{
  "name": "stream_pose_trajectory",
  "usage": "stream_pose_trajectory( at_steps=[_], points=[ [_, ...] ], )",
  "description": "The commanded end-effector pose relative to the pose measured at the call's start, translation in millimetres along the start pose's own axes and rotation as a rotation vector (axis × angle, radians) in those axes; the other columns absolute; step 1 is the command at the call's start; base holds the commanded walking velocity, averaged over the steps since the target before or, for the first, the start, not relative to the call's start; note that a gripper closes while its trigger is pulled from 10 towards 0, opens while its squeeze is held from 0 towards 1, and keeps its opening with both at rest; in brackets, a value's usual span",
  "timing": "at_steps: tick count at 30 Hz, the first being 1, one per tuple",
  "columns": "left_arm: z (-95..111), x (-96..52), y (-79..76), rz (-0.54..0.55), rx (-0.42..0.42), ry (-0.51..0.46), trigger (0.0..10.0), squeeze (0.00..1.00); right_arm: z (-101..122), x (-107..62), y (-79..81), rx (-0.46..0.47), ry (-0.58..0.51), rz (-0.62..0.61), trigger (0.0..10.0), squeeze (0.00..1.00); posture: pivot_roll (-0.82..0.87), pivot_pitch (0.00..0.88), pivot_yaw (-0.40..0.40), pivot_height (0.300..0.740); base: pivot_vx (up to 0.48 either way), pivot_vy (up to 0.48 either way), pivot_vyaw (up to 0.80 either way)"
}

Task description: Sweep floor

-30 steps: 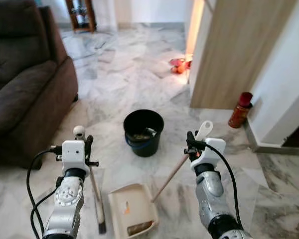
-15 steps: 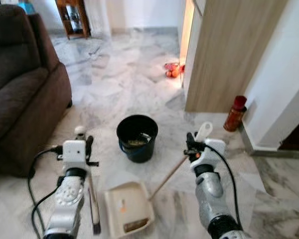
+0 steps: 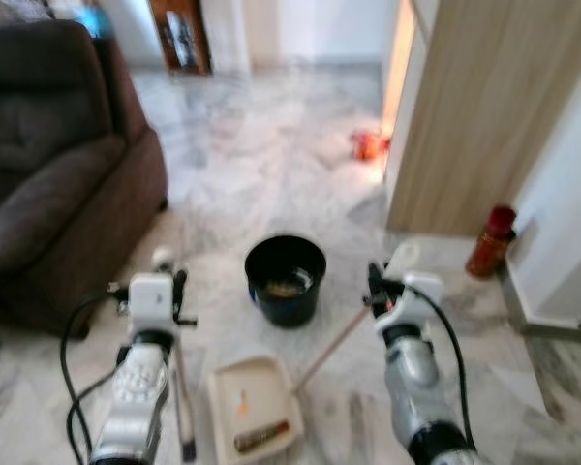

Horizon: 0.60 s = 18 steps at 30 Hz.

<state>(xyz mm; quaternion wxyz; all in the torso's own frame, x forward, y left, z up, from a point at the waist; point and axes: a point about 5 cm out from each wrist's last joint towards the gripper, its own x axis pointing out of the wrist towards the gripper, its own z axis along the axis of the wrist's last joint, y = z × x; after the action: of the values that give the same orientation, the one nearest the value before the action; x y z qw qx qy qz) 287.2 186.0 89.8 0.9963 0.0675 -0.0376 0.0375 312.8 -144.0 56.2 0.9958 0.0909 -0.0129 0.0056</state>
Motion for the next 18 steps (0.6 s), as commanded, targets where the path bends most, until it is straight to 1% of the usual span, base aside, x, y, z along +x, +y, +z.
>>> stream_pose_trajectory(
  at_steps=[1,10,18],
  points=[
    [8.4,2.4,7.3,0.015,0.010,-0.041,10.0,0.00,12.4,8.6,12.1,0.003,-0.054,0.037,10.0,0.00,0.16,0.028,0.025,0.740,0.281,0.000,0.00],
    [8.3,2.7,7.1,0.014,0.011,-0.042,10.0,0.00,12.6,8.8,13.4,0.003,-0.056,0.043,10.0,0.00,0.16,0.024,0.024,0.740,0.280,0.000,0.50],
    [8.3,2.6,6.0,0.012,0.009,-0.042,10.0,0.00,12.7,8.9,12.9,0.008,-0.056,0.042,10.0,0.00,0.16,0.022,0.023,0.740,0.285,0.000,0.00]
  ],
)
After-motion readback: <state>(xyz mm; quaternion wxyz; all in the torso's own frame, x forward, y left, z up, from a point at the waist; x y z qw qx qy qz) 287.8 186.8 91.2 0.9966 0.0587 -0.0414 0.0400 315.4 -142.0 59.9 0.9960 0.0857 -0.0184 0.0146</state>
